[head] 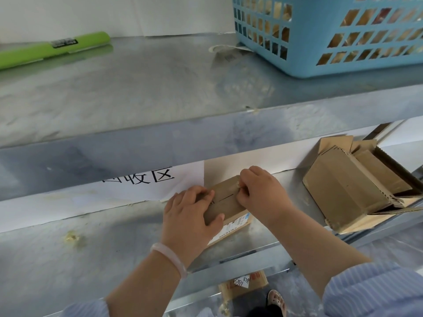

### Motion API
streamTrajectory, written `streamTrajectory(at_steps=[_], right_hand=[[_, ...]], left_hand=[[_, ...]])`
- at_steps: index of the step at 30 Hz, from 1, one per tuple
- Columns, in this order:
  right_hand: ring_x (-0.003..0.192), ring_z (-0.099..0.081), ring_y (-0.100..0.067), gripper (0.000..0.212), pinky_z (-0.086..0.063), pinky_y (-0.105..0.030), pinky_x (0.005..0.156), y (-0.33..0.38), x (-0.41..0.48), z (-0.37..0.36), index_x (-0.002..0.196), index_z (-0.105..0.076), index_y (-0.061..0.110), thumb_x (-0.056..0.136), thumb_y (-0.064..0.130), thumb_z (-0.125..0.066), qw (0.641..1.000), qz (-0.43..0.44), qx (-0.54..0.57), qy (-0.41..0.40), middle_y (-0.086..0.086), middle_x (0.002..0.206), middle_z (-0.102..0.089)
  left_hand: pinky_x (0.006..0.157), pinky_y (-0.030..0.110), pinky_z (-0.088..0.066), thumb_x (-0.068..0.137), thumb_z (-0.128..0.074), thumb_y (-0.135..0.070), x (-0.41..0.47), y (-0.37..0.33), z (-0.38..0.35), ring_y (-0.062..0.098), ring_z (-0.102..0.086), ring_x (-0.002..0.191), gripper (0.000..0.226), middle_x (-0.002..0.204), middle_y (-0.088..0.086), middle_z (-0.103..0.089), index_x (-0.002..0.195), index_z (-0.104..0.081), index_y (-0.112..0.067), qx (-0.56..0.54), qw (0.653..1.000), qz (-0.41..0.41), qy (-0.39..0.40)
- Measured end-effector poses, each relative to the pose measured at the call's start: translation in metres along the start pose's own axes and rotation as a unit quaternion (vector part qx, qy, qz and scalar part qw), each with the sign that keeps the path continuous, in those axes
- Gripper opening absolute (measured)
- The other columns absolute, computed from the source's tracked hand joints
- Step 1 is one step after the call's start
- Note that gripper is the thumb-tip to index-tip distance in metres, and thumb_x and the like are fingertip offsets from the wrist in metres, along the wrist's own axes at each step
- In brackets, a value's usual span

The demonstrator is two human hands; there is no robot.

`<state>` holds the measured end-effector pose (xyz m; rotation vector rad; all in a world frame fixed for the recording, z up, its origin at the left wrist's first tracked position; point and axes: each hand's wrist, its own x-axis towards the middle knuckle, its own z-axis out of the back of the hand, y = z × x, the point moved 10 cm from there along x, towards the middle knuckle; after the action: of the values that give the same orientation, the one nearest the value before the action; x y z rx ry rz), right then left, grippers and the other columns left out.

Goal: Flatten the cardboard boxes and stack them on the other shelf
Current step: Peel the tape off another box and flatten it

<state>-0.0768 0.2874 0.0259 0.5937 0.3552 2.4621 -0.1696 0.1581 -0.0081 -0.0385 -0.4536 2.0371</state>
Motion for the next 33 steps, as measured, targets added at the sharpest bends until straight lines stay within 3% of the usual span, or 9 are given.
streamTrajectory(at_steps=[6,10,15,19,22,25,27,29,33], right_hand=[[0.066,-0.053,-0.007,0.013,-0.041,-0.023,0.056,-0.052,-0.012,-0.005,0.068,-0.054,0.026,0.071,0.020,-0.065,0.965,-0.213,0.146,-0.030,0.008,0.073,-0.057],[0.063,-0.061,-0.007,0.005,-0.049,-0.027,0.058,-0.081,-0.022,-0.014,0.066,-0.064,0.024,0.069,0.022,-0.069,0.893,-0.343,0.286,-0.048,0.013,0.064,-0.067],[0.057,-0.059,-0.015,0.007,-0.055,-0.031,0.061,-0.095,-0.037,-0.030,0.070,-0.068,0.013,0.073,0.013,-0.074,0.792,-0.430,0.430,-0.057,-0.003,0.063,-0.067],[0.066,-0.061,0.001,0.011,-0.047,-0.013,0.059,-0.075,-0.022,-0.002,0.071,-0.070,0.029,0.075,0.019,-0.071,0.906,-0.307,0.283,-0.063,0.016,0.070,-0.067],[0.082,-0.057,0.002,0.010,-0.044,-0.012,0.072,-0.037,-0.010,0.012,0.074,-0.070,0.032,0.081,0.025,-0.069,0.979,-0.141,0.147,-0.014,0.015,0.081,-0.062],[0.081,-0.056,-0.002,0.011,-0.043,-0.014,0.074,-0.021,-0.008,0.004,0.078,-0.070,0.030,0.088,0.031,-0.066,0.989,-0.091,0.107,0.043,0.013,0.084,-0.062],[0.080,-0.057,0.003,0.005,-0.039,-0.008,0.068,-0.029,-0.009,0.003,0.086,-0.070,0.036,0.084,0.031,-0.071,0.977,-0.143,0.152,0.039,0.018,0.084,-0.063],[0.079,-0.057,0.002,0.020,-0.039,-0.012,0.065,-0.040,-0.011,0.002,0.095,-0.067,0.038,0.077,0.035,-0.077,0.960,-0.200,0.193,0.030,0.018,0.089,-0.062],[0.082,-0.053,-0.004,0.029,-0.035,-0.013,0.062,-0.044,-0.012,-0.004,0.096,-0.065,0.031,0.075,0.049,-0.074,0.965,-0.224,0.114,0.076,0.013,0.094,-0.056]], left_hand=[[0.107,0.035,-0.031,0.075,-0.036,-0.067,0.000,0.000,0.002,0.010,-0.046,0.113,0.067,0.125,-0.017,-0.048,0.127,-0.060,-0.033,-0.007,1.000,0.000,-0.017],[0.105,0.035,-0.034,0.075,-0.038,-0.067,0.001,0.000,0.002,0.010,-0.047,0.112,0.065,0.124,-0.017,-0.048,0.126,-0.061,-0.033,-0.008,1.000,-0.004,-0.017],[0.106,0.032,-0.030,0.076,-0.036,-0.068,0.002,0.001,0.001,0.009,-0.043,0.116,0.066,0.126,-0.019,-0.045,0.129,-0.058,-0.035,-0.004,1.000,-0.006,-0.010],[0.106,0.031,-0.028,0.077,-0.039,-0.067,0.001,0.000,0.001,0.009,-0.042,0.117,0.064,0.128,-0.019,-0.044,0.130,-0.057,-0.035,-0.003,1.000,-0.009,-0.006],[0.106,0.030,-0.026,0.077,-0.041,-0.066,0.001,0.001,0.000,0.010,-0.041,0.118,0.063,0.129,-0.018,-0.044,0.130,-0.057,-0.035,0.004,1.000,-0.008,-0.002],[0.106,0.030,-0.026,0.077,-0.040,-0.066,0.001,0.000,-0.001,0.010,-0.041,0.118,0.064,0.129,-0.017,-0.044,0.131,-0.056,-0.035,0.010,1.000,-0.007,0.000],[0.107,0.031,-0.026,0.078,-0.040,-0.066,0.001,0.000,-0.001,0.011,-0.041,0.119,0.064,0.130,-0.016,-0.044,0.131,-0.055,-0.035,0.009,1.000,-0.006,0.004],[0.108,0.032,-0.026,0.078,-0.041,-0.065,0.001,0.000,0.000,0.011,-0.041,0.120,0.063,0.130,-0.016,-0.044,0.131,-0.055,-0.035,0.006,1.000,-0.005,0.005],[0.108,0.031,-0.026,0.077,-0.041,-0.064,0.000,-0.001,0.002,0.010,-0.041,0.119,0.063,0.129,-0.017,-0.045,0.131,-0.056,-0.035,0.003,1.000,0.000,-0.001]])
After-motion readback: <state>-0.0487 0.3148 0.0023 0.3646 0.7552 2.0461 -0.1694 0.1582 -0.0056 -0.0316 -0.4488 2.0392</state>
